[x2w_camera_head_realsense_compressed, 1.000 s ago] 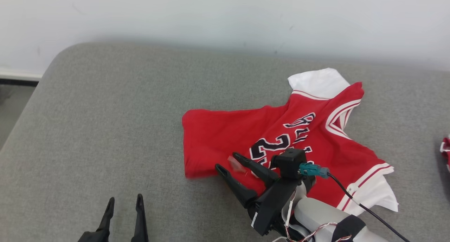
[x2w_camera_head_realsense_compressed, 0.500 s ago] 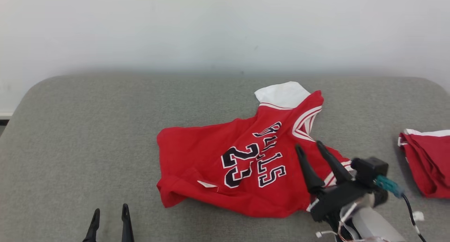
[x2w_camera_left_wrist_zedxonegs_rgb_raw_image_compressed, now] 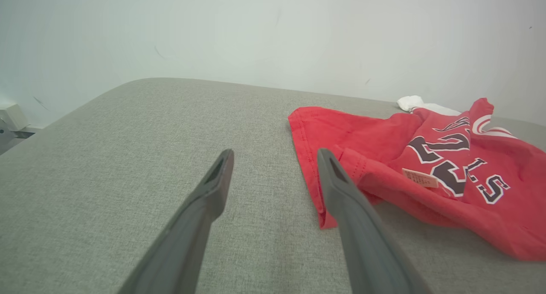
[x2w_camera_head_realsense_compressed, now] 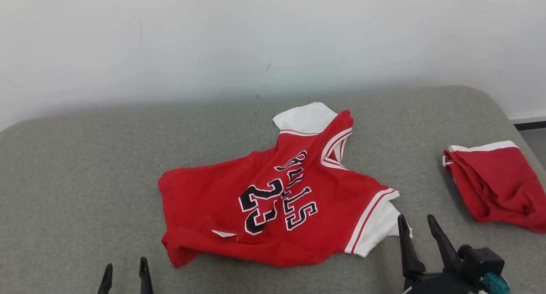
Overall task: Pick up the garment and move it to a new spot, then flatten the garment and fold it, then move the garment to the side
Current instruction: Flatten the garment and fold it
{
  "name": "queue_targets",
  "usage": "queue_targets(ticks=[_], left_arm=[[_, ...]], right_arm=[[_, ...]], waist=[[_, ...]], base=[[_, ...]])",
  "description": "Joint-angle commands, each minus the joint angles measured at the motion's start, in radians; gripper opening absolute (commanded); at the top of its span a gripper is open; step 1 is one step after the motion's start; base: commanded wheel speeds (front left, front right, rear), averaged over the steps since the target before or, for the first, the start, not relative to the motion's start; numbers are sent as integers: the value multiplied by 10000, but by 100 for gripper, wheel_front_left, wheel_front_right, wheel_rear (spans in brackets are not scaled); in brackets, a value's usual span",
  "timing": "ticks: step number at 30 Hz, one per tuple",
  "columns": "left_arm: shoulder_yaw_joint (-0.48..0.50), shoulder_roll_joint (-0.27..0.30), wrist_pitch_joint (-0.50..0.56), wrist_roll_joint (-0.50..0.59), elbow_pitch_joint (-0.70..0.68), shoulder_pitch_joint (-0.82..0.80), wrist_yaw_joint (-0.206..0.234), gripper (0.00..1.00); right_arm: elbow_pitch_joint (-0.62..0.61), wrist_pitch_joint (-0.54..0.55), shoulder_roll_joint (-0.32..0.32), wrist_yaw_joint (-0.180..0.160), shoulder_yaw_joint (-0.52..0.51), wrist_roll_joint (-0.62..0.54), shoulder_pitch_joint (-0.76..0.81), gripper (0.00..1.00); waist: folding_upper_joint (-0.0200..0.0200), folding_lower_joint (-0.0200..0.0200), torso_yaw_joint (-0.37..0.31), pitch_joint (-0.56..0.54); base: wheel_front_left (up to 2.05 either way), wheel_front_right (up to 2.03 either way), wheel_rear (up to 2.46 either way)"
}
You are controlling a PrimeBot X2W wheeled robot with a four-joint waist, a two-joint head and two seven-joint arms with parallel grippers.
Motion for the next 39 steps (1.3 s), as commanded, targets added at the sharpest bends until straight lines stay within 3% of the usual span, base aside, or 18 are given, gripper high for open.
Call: queue_targets(ticks=[1,14,22,28,34,39], left_arm=[[23,-1,-29,112,-19,189,-7,100],[-125,-1,-29,130,94,365,-47,100],[48,67,-29,716,651,-1241,-557,100],[30,553,-29,953,2004,-3501,-897,100],[-387,1109,142,936,4307,-5467,-1124,100],[-797,1254,615,965,5807,-6493,-1164,100]], right_arm=[[-157,3,155,-25,-119,-198,248,100],[-825,3,567,-25,-546,-786,825,100],[-893,3,586,-25,-235,-721,371,100],[-797,3,519,-25,-70,-553,-121,100],[-572,3,495,-25,3,-427,-431,100],[-451,1,466,-25,14,-301,-586,100]], waist=[[0,0,-132,-94],[0,0,-241,-48],[0,0,-199,771],[0,0,-334,1587],[0,0,-551,1966],[0,0,-696,2157]], base=[[0,0,0],[0,0,0],[0,0,0],[0,0,0],[0,0,0],[0,0,0]])
